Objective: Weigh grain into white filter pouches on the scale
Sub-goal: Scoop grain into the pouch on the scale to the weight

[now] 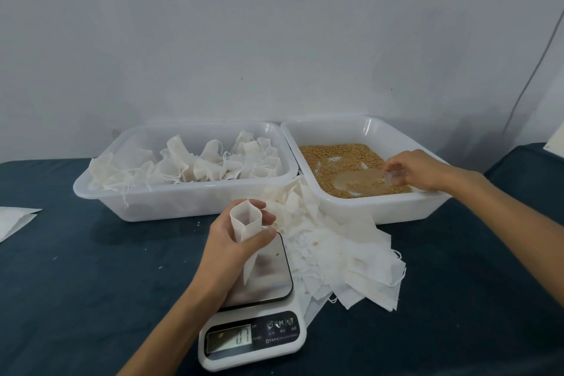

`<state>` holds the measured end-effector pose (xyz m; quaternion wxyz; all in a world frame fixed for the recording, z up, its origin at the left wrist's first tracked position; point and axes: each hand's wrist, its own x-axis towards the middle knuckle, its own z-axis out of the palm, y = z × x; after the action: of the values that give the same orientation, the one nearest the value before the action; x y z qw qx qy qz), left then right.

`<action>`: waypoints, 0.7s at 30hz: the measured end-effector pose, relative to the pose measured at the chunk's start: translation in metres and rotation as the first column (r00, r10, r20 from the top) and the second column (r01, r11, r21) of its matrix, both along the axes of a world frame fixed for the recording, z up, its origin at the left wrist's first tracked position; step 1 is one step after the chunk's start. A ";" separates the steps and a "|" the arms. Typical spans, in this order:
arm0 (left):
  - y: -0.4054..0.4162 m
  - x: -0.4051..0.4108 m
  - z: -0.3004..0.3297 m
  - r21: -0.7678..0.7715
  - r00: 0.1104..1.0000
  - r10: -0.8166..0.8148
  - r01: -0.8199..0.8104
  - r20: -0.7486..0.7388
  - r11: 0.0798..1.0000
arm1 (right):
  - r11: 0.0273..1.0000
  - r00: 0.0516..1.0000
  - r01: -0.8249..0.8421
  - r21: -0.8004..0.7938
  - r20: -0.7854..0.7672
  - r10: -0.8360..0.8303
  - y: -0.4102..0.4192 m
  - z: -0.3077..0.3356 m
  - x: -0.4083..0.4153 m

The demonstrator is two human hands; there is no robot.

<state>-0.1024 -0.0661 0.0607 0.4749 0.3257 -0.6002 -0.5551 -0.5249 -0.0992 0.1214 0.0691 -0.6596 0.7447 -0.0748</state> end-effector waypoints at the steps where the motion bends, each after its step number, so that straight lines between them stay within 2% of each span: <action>1: 0.000 0.000 0.000 0.001 1.000 0.001 -0.001 -0.001 1.000 | 1.000 0.999 -0.001 0.003 -0.041 0.001 0.001 0.000 -0.001; 5: 0.000 0.000 -0.001 0.000 1.000 -0.004 0.004 0.007 1.000 | 0.999 0.988 -0.026 0.035 -0.150 0.031 0.001 0.003 0.006; 11: 0.000 0.001 0.000 -0.003 1.000 0.007 -0.007 0.019 1.000 | 0.981 0.983 -0.166 0.095 -0.060 0.173 -0.014 0.000 0.035; 14: 0.000 0.001 0.000 -0.006 1.000 0.006 -0.006 0.020 1.000 | 0.982 0.991 -0.130 0.134 0.014 0.130 -0.013 0.004 0.032; 19: -0.001 0.001 -0.002 -0.009 1.000 0.006 -0.006 0.014 1.000 | 0.993 0.968 -0.096 0.075 0.238 0.076 0.000 0.007 0.019; 21: -0.001 0.000 -0.002 -0.009 1.000 0.009 -0.008 0.008 1.000 | 0.994 0.965 -0.081 0.073 0.255 0.060 0.005 0.004 0.017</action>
<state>-0.1019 -0.0676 0.0587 0.4763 0.3283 -0.6032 -0.5490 -0.5080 -0.0943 0.1251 0.1931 -0.6673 0.7084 -0.1247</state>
